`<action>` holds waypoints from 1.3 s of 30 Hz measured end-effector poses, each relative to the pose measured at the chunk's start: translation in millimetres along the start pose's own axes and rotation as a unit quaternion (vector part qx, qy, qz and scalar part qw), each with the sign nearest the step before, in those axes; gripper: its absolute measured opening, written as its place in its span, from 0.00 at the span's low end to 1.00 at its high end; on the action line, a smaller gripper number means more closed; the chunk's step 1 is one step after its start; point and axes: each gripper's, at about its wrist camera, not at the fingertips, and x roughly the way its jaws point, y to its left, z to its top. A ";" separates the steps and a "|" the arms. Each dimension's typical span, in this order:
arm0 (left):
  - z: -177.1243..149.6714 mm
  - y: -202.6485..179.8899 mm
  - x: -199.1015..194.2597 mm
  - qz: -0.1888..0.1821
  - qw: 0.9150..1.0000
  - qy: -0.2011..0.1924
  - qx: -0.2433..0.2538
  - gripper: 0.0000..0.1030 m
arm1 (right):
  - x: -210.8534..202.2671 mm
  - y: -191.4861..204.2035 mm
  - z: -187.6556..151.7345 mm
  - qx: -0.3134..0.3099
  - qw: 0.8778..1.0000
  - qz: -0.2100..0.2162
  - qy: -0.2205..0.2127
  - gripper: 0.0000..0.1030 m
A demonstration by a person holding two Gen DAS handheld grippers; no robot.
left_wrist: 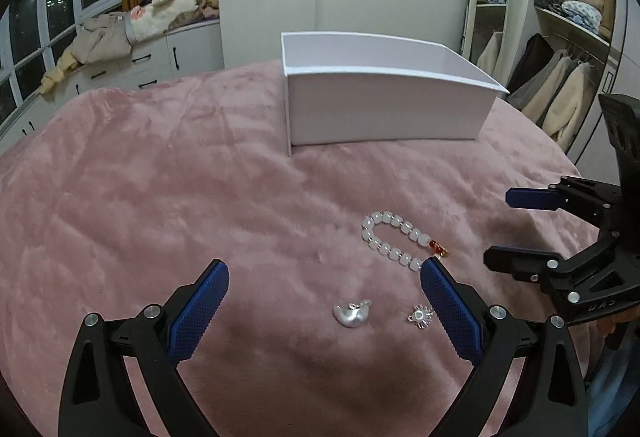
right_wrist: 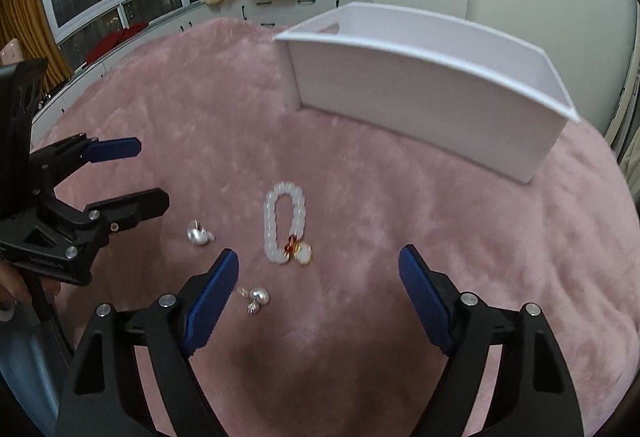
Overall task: Organize jewelry
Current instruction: 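Grasp silver heart charm with left tool while right tool grasps pearl earring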
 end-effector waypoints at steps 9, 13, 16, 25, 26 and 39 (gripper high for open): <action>-13.3 -22.1 25.1 -0.014 0.997 0.041 0.062 0.90 | 24.7 8.1 -13.7 -0.012 0.999 0.037 0.037 0.58; -17.5 -25.7 32.2 -0.012 0.995 0.057 0.076 0.78 | 32.4 17.6 -20.7 -0.030 0.998 0.040 0.048 0.55; -19.4 -22.8 37.4 -0.018 0.995 0.067 0.073 0.70 | 36.7 22.0 -22.3 -0.041 0.997 0.033 0.052 0.54; -27.1 -21.4 51.4 -0.023 0.993 0.098 0.070 0.34 | 42.9 23.2 -26.3 -0.058 0.996 0.027 0.054 0.33; -27.4 -20.7 51.9 -0.022 0.993 0.099 0.068 0.29 | 43.4 22.2 -26.1 -0.056 0.996 0.031 0.055 0.31; -27.7 -19.0 50.3 -0.025 0.993 0.100 0.063 0.29 | 36.0 7.7 -26.9 -0.009 0.996 0.067 0.060 0.13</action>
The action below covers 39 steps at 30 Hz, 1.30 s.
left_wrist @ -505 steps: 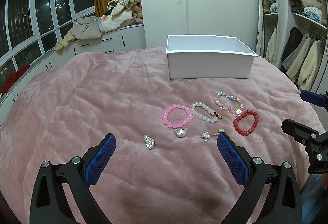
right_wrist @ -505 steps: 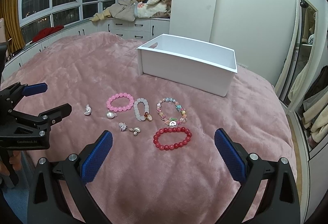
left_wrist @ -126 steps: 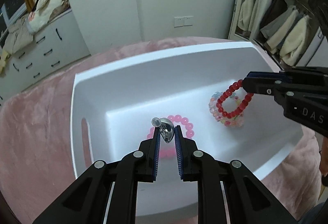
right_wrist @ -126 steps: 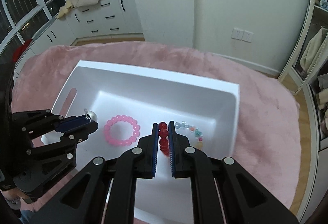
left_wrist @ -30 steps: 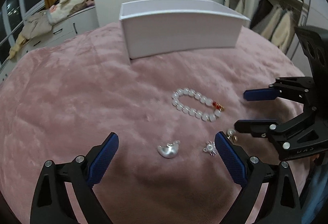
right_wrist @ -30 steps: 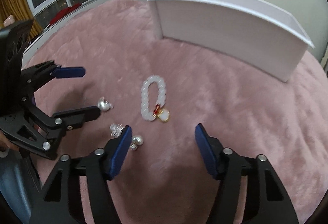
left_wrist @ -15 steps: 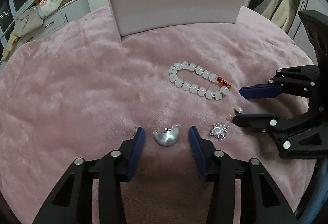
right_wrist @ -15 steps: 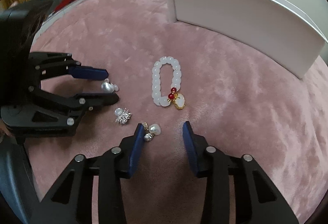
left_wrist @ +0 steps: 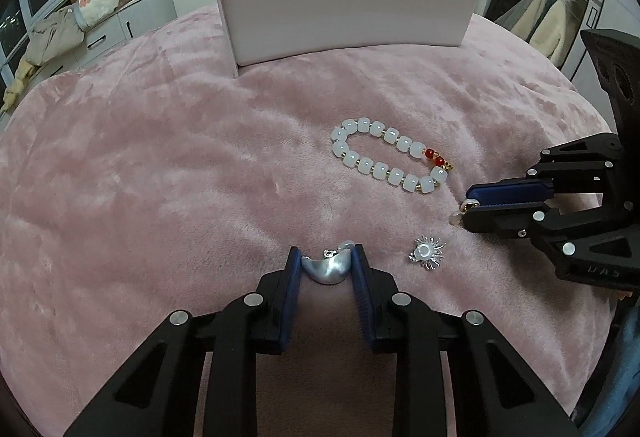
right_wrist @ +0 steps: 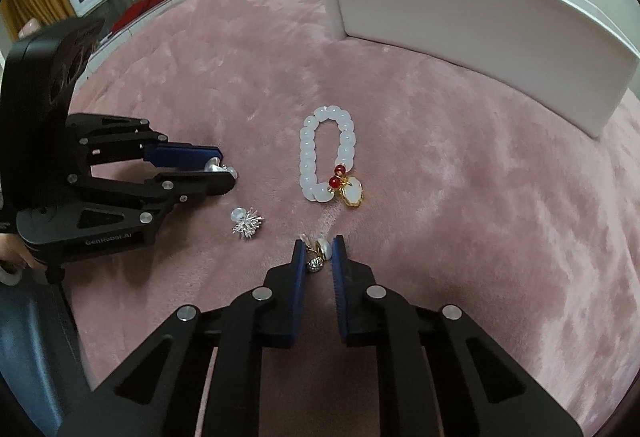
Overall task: Organize jewelry
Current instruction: 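Grasp silver heart charm with left tool while right tool grasps pearl earring, then carry heart charm and pearl earring into the white box and open both tools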
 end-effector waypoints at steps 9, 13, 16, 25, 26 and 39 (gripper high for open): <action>1.1 8.7 -11.5 -0.009 0.999 -0.010 -0.030 0.29 | -22.4 1.1 3.9 0.011 1.000 0.001 -0.023 0.13; 4.8 9.2 -21.0 -0.009 0.999 -0.021 -0.036 0.29 | -35.0 -3.1 7.8 0.020 0.999 0.001 -0.038 0.13; 13.3 10.7 -28.3 -0.002 0.999 -0.025 -0.043 0.29 | -46.9 -7.2 13.5 0.025 0.998 -0.003 -0.058 0.13; 48.1 11.5 -47.7 0.004 0.998 -0.048 -0.038 0.29 | -83.3 -17.5 40.0 0.015 0.992 -0.028 -0.122 0.13; 53.1 10.9 -50.8 0.004 0.998 -0.053 -0.037 0.29 | -87.6 -18.9 44.4 0.014 0.991 -0.032 -0.129 0.13; 142.9 -2.4 -83.3 -0.020 0.994 -0.111 -0.011 0.29 | -136.4 -74.1 91.7 0.048 0.979 -0.052 -0.193 0.13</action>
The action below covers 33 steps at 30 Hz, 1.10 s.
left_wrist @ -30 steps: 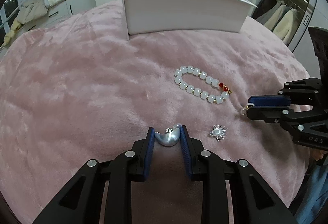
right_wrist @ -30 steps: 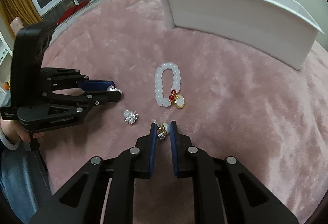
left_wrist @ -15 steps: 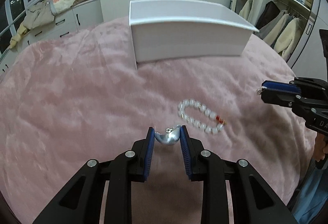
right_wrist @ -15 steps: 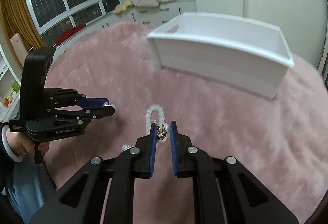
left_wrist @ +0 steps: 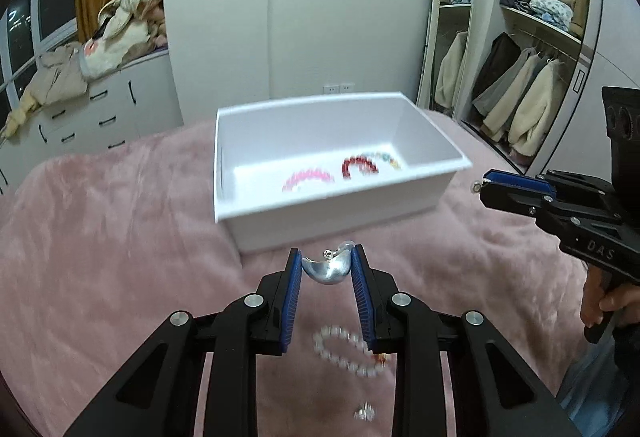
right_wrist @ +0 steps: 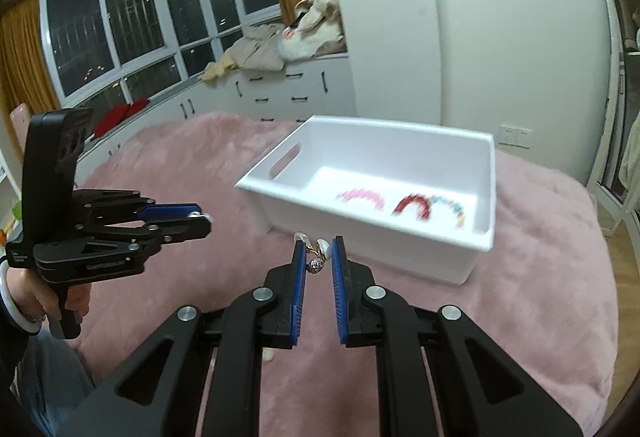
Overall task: Organize jewelry
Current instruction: 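Carry heart charm and pearl earring into the white box and open both tools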
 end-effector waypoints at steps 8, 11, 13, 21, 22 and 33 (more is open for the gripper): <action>50.4 0.1 29.1 -0.001 1.000 0.008 0.008 0.29 | 11.4 -38.0 46.6 -0.002 0.999 -0.029 -0.012 0.13; 66.7 1.1 43.6 -0.005 1.000 0.010 0.004 0.29 | 19.0 -50.2 60.0 0.001 0.999 -0.033 -0.007 0.13; 75.4 2.6 54.3 -0.007 1.000 0.013 -0.003 0.29 | 25.5 -56.1 67.5 0.003 0.999 -0.033 -0.001 0.13; 98.5 10.4 95.7 0.004 0.999 0.032 0.001 0.29 | 48.1 -73.0 81.2 0.011 0.998 -0.044 0.031 0.13; 103.5 12.3 100.9 0.006 0.999 0.032 0.002 0.29 | 52.6 -75.3 83.6 0.015 0.998 -0.044 0.037 0.13; 100.7 39.1 151.3 0.024 0.995 0.064 -0.066 0.29 | 132.3 -72.0 82.2 -0.002 0.984 -0.079 0.157 0.13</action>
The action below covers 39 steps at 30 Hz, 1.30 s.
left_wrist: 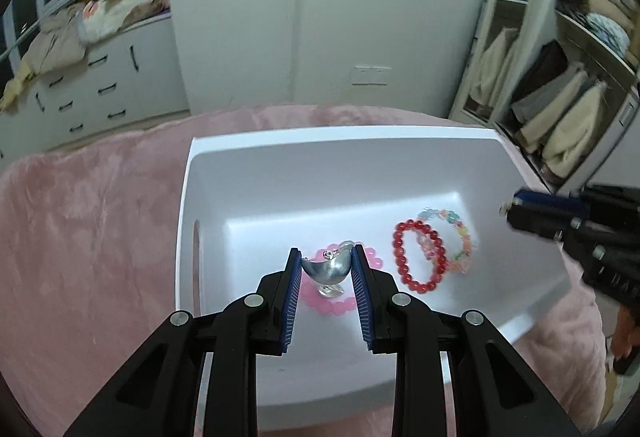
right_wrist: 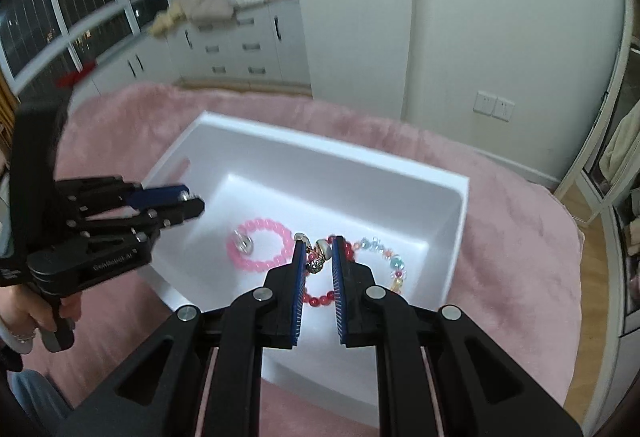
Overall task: Organize jewelry
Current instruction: 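Carry heart charm and pearl earring into the white box and open both tools, then withdraw both tools from the box back over the white bead bracelet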
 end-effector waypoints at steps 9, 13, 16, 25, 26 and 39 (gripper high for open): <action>-9.3 -8.8 19.2 0.019 0.999 0.013 0.024 0.31 | 42.2 5.3 -10.7 0.015 0.999 -0.019 0.048 0.14; -11.4 -13.5 14.6 0.029 0.999 -0.005 0.029 0.44 | 40.9 8.2 -10.1 0.016 0.999 -0.031 0.042 0.15; -11.1 -14.5 10.7 0.030 0.999 -0.012 0.032 0.49 | 36.6 9.2 -9.0 0.014 0.999 -0.032 0.036 0.27; -18.0 -17.9 -36.1 0.021 0.997 -0.065 0.027 0.76 | -7.8 6.9 -9.7 0.038 0.998 -0.036 -0.043 0.61; -19.7 -17.3 -41.4 0.022 0.997 -0.072 0.025 0.79 | -15.1 7.2 -12.3 0.042 0.997 -0.038 -0.056 0.63; -102.8 -24.5 -123.2 0.027 0.990 -0.135 0.026 0.90 | -80.7 28.3 -71.4 0.063 0.984 -0.017 -0.167 0.83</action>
